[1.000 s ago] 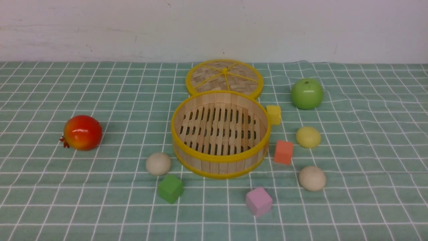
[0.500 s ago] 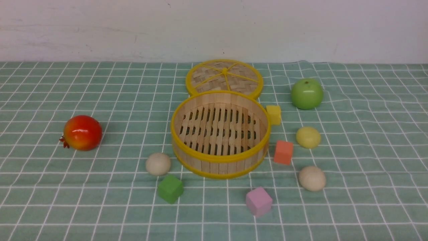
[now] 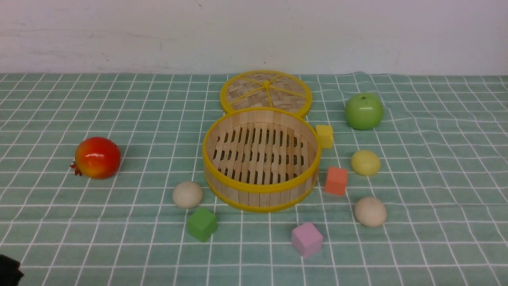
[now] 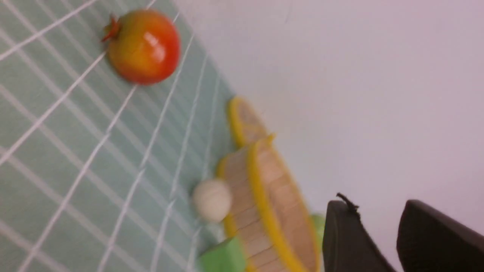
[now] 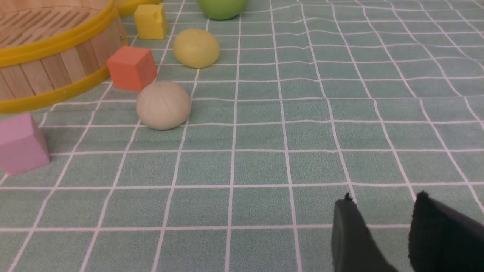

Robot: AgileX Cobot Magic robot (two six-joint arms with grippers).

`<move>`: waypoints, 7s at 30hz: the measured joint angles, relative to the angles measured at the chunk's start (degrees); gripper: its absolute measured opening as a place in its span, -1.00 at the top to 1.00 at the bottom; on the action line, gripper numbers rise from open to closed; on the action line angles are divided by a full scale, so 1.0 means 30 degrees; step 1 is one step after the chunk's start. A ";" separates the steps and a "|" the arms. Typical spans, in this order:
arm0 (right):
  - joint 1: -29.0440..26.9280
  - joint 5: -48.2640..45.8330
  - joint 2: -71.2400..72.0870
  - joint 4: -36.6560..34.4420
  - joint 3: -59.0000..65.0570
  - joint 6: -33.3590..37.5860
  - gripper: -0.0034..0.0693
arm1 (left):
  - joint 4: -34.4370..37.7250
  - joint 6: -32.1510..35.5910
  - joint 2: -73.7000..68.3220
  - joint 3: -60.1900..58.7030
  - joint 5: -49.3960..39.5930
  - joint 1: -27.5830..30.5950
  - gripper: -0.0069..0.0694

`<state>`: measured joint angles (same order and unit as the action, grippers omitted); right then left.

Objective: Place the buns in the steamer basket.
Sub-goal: Use the left arm to grab a steamed stuffed bun, then use the left arm to put the steamed stuffed bun into the steamer, then use the right arm to grab a steamed stuffed bun

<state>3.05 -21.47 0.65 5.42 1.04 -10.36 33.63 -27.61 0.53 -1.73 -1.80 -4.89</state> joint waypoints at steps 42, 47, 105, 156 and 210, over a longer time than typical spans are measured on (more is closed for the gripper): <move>0.0000 0.0000 0.0000 0.0000 0.0000 -0.0014 0.25 | -1.0368 0.9585 -3.7289 3.1404 -1.9792 -0.4942 0.86; 0.0000 0.0000 0.0000 0.0000 0.0000 -0.0014 0.25 | -1.0753 1.0363 -3.7567 3.1765 -1.9630 -0.4905 0.84; 0.0000 0.0000 0.0000 0.0000 0.0000 -0.0014 0.25 | -0.5548 1.3495 -4.0083 3.3464 -1.1964 -0.4906 0.36; 0.0000 0.0128 0.0000 -0.0089 0.0000 -0.0160 0.25 | -0.4723 1.1470 -0.1092 0.6054 -0.4730 -0.4906 0.86; 0.4136 -0.6915 -3.5277 -0.3730 -2.4542 0.2488 0.09 | -0.4716 1.1470 -0.1092 0.6054 -0.4730 -0.4906 0.84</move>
<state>15.46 -42.21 -105.19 -5.76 -72.59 -2.90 19.48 6.80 -2.75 16.43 -15.99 -19.60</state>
